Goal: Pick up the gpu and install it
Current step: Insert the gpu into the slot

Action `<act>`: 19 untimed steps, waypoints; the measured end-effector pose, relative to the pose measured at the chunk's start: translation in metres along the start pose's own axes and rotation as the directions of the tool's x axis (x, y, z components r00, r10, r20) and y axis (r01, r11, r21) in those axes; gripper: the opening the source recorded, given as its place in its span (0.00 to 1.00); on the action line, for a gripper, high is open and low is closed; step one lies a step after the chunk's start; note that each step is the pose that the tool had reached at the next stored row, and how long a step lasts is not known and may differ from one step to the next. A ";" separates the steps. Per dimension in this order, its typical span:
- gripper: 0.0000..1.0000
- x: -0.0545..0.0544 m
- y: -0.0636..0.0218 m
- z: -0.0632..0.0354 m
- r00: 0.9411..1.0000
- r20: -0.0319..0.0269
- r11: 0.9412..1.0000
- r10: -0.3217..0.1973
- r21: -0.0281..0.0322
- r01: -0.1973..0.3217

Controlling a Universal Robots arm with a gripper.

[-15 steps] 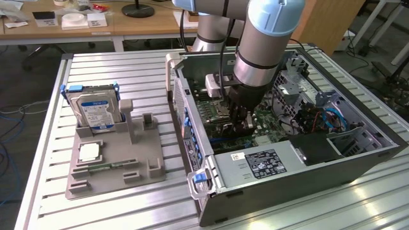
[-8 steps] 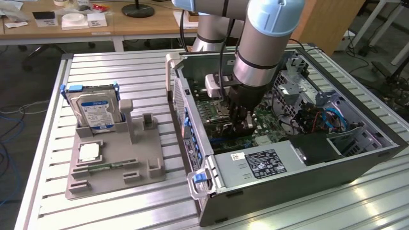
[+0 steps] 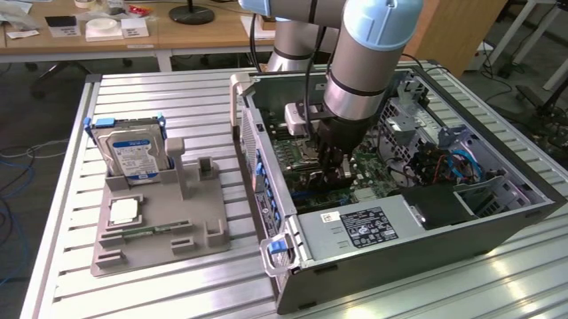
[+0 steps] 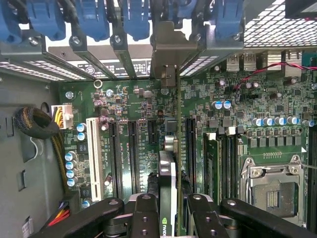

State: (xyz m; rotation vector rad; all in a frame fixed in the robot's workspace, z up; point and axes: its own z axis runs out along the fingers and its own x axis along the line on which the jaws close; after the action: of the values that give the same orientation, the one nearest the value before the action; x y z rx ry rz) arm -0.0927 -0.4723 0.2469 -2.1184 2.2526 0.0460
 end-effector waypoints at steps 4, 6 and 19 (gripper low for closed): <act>0.27 0.000 0.0001 0.0001 1.000 0.000 1.000 -0.005 0.003 0.005; 0.27 0.000 0.0001 0.0001 1.000 0.000 1.000 -0.006 0.003 0.006; 0.27 -0.001 0.0003 0.0011 1.000 0.000 1.000 -0.006 0.003 0.006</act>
State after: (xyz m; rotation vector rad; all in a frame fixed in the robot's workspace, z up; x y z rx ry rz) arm -0.0929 -0.4708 0.2459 -2.1240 2.2443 0.0426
